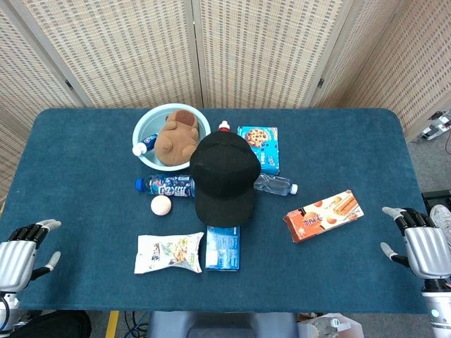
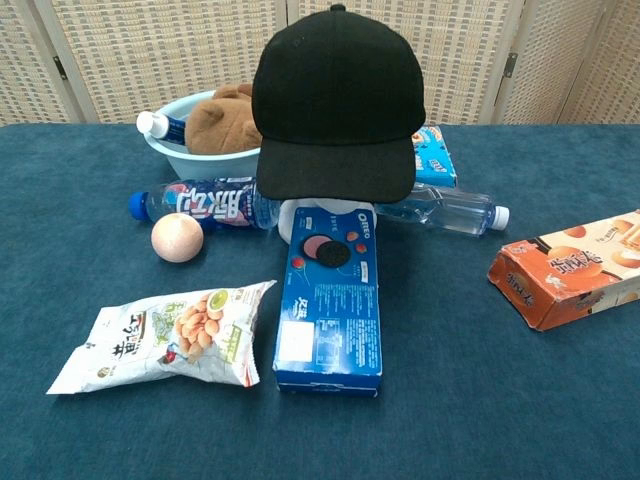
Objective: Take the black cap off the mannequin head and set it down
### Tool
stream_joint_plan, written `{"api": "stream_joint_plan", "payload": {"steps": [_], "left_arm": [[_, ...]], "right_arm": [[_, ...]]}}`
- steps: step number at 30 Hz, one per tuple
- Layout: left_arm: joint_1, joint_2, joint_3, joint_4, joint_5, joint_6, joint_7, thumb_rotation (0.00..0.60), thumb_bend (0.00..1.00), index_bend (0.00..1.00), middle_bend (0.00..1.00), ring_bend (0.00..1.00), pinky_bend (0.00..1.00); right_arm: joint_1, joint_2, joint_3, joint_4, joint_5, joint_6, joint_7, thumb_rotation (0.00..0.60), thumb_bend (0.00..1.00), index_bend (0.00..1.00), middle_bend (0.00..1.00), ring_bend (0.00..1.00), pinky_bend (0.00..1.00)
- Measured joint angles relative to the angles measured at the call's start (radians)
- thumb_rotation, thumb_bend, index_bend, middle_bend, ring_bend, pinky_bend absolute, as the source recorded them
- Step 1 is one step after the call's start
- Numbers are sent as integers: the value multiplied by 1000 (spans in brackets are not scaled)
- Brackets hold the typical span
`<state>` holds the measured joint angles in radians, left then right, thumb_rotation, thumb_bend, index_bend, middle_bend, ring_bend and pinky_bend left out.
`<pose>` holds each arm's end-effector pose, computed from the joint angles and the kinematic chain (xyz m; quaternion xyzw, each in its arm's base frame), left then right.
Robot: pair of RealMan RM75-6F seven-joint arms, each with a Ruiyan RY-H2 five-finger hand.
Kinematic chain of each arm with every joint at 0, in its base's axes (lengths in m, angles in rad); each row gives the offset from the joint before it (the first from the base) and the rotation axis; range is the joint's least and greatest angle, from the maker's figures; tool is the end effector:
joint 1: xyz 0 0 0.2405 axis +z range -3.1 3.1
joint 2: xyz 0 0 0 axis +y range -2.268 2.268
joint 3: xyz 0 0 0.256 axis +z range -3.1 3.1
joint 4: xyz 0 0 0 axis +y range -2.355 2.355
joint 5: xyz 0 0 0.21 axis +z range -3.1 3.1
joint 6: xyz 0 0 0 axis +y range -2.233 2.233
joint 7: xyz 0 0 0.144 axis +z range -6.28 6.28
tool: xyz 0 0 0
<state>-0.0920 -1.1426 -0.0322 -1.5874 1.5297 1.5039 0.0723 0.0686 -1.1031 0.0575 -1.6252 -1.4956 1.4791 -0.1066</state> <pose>-0.3090 0.1797 0.1522 -0.6171 -0.3564 -0.3755 0.5926 -0.3127 -0.1774 0.1635 0.6096 -0.3602 0.3525 0.6119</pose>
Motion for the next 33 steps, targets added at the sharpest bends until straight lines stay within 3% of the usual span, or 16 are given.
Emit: {"api": "stream_joint_plan", "payload": {"steps": [13, 24, 29, 33], "left_arm": [[-21, 2, 6, 27, 34, -18, -58, 600, 269, 277, 256, 256, 246], [-129, 7, 9, 79, 143, -87, -210, 600, 269, 281, 263, 311, 263], [-201, 0, 9, 104, 208, -120, -261, 600, 269, 281, 370, 434, 447], [-262, -15, 9, 126, 261, -146, -290, 600, 269, 281, 612, 619, 686]], "right_arm": [[-6, 32, 18, -20, 4, 26, 8, 600, 209, 253, 303, 208, 296], [3, 102, 58, -83, 31, 41, -27, 600, 209, 253, 299, 208, 296], [9, 112, 59, -97, 36, 28, -35, 600, 209, 253, 299, 208, 296], [9, 117, 57, -104, 39, 25, -40, 600, 209, 253, 299, 208, 296]]}}
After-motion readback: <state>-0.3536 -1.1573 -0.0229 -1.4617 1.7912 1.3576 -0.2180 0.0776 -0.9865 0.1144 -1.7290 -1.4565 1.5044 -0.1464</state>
